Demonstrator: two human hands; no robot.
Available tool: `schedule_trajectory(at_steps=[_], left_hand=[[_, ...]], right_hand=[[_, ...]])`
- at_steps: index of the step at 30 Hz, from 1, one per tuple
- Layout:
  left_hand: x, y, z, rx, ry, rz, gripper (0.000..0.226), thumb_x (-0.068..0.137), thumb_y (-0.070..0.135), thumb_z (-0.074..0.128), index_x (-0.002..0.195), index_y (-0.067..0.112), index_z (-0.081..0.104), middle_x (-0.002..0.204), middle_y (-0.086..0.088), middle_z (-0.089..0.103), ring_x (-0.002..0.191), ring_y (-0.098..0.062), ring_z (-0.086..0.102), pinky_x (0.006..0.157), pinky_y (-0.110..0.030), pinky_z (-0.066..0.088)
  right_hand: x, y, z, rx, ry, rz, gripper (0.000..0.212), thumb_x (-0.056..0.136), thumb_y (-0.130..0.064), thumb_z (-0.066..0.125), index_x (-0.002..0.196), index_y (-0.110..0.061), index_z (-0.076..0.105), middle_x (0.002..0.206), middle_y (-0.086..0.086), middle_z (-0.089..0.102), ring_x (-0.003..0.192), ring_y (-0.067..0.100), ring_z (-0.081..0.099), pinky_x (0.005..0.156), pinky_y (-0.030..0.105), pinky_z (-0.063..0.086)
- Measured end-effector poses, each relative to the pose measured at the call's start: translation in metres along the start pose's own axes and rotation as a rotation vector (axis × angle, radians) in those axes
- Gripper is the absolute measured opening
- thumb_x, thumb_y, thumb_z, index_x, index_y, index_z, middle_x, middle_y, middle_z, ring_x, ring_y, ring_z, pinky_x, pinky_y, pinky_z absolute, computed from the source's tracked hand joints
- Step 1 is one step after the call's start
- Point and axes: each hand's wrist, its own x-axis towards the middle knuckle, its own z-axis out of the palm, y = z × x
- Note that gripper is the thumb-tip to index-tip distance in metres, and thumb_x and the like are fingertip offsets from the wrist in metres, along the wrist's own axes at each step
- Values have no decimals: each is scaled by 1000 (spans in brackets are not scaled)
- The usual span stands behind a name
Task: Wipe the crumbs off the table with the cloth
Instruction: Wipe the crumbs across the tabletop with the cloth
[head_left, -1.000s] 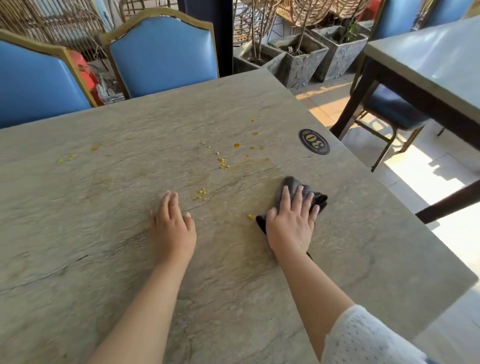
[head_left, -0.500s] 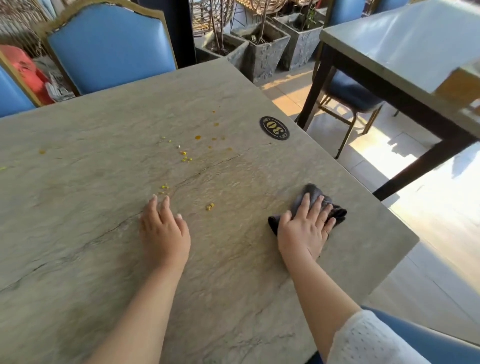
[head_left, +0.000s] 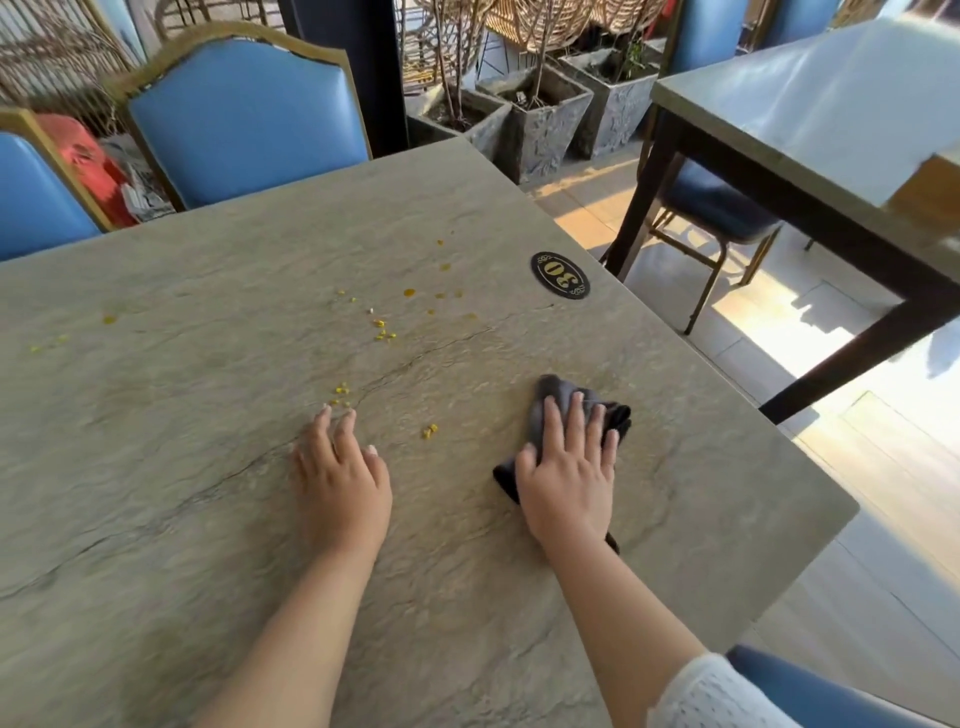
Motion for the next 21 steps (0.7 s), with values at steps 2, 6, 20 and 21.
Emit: schedule_trajectory(at_steps=[2,6,20,21], left_hand=[[2,4,-2,-20,-1,-21,49,82,25,41,125,6,55,136,-18,49,116,-40,53,96,-52,44],[22,-3,-13,-66,22,-59,55,73,25,43,125,12,54,131,-12,54,115,-34,55,90,-46,46],[53,-60,-9,6,-77,-18,51,84,19,38,131,6,55,144,-11,48,135,-31,42,109,-54,30],[53,-60,-9,-4,-80,-22,51,84,18,40,131,5,55,144,-12,48,135,-31,42,109,-54,29]], right_hand=[[31,-7,-4,-4,5,115,65,92,-42,24,152,-27,4,160,2,-11,146,24,-14,117,43,-13],[91,-44,-1,21,-22,99,64,92,-40,22,152,-27,3,160,1,-10,146,24,-13,118,44,-11],[11,-96,23,266,-148,-682,60,82,-14,40,138,-35,46,152,-14,31,145,7,14,117,22,-2],[-5,-95,21,328,-211,-729,60,79,-13,39,134,-34,51,149,-14,36,143,4,18,116,19,-1]])
